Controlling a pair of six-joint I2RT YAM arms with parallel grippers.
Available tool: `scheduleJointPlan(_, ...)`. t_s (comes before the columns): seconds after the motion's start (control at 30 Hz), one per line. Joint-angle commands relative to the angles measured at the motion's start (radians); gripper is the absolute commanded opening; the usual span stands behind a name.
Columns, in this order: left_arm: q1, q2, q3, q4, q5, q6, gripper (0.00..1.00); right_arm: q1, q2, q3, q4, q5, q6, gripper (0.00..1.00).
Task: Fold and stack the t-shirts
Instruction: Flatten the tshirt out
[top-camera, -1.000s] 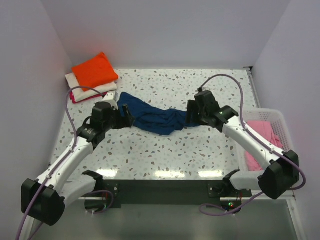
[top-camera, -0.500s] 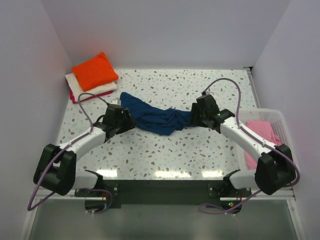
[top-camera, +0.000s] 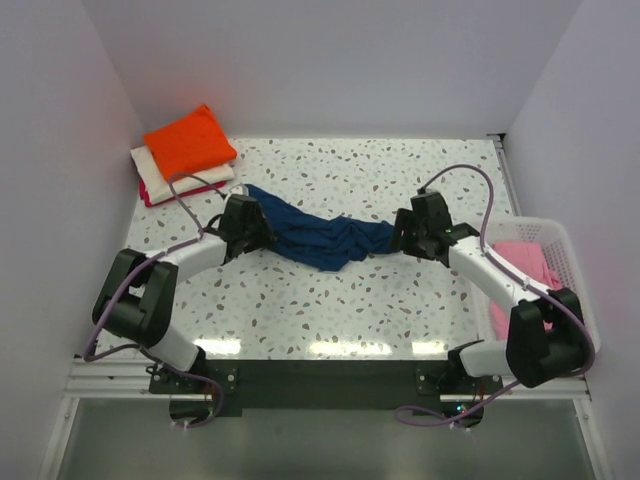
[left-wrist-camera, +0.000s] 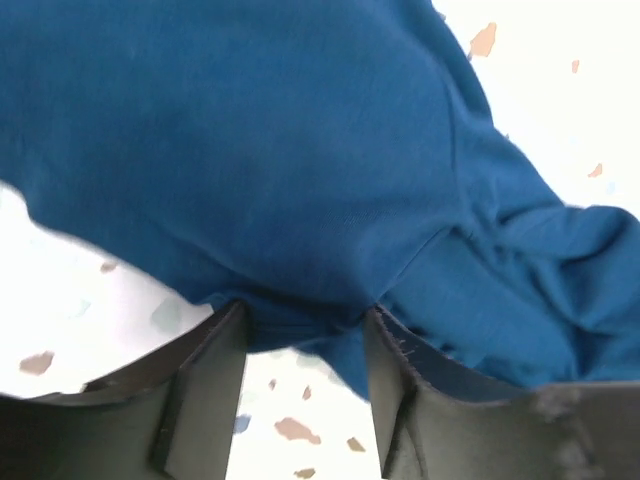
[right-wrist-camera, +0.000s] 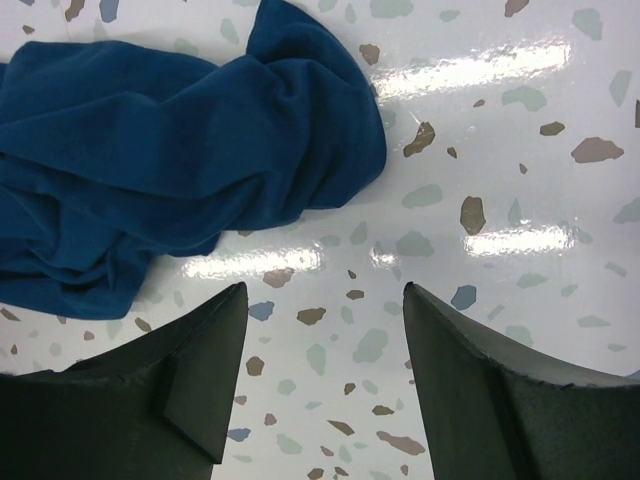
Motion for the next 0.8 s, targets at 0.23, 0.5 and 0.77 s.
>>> scheduleJointPlan(0.23, 0.009, -0.064, 0.051, -0.037, -0.059, 0.023, 0.13, -0.013, 0.059, -0.006, 0.070, 0.002, 0.006, 0.67)
scheduleJointPlan(0.5, 0.065, -0.314, 0.039, -0.179, -0.087, 0.104, 0.00, -0.047, 0.136, 0.053, 0.099, -0.011, 0.034, 0.67)
scheduleJointPlan(0.77, 0.092, -0.414, -0.021, -0.262, -0.022, 0.170, 0.05, -0.053, 0.234, 0.096, 0.194, -0.104, 0.106, 0.67)
